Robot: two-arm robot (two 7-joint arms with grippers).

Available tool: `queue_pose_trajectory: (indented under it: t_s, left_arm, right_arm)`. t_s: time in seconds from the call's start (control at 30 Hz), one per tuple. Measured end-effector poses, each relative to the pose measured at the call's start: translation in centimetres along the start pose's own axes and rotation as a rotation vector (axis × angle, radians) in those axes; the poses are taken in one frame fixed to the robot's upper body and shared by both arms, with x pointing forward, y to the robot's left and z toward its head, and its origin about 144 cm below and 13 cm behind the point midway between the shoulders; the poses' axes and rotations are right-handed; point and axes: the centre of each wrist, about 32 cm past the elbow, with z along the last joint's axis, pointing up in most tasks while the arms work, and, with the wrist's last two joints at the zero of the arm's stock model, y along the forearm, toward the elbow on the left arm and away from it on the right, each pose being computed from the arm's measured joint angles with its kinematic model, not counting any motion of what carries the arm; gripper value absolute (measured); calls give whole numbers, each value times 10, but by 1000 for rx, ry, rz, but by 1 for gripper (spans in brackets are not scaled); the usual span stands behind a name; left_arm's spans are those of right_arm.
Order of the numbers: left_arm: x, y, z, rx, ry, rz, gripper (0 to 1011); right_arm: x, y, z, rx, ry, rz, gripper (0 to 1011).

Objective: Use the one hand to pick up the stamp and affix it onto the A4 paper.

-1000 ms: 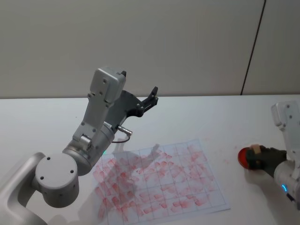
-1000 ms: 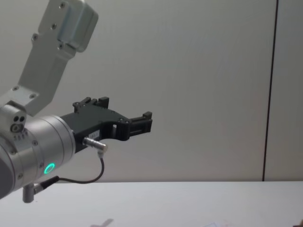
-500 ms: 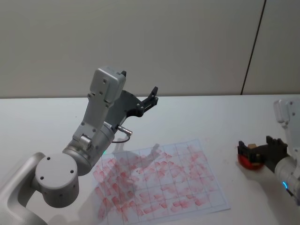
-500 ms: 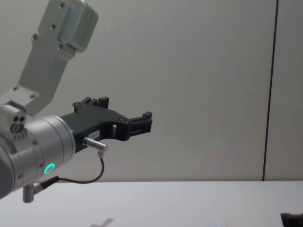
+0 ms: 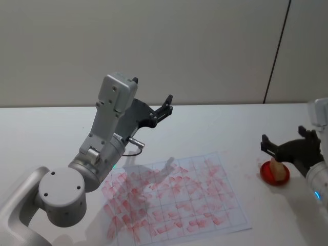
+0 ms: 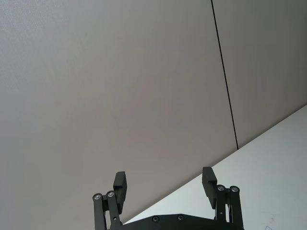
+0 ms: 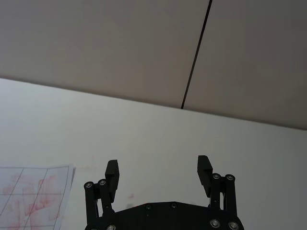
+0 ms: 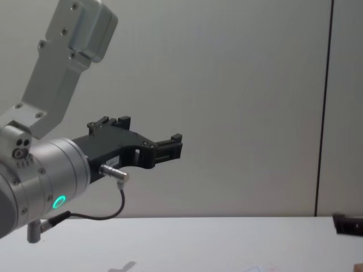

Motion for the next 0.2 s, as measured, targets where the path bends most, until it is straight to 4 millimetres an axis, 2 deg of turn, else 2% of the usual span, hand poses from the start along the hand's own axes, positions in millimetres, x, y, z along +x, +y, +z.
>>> queue_pose_trajectory:
  t_s: [0.2]
  left_arm:
    - [0, 0, 0, 0, 0, 0, 1001]
  right_arm:
    - [1, -5, 3, 77, -32, -4, 1001]
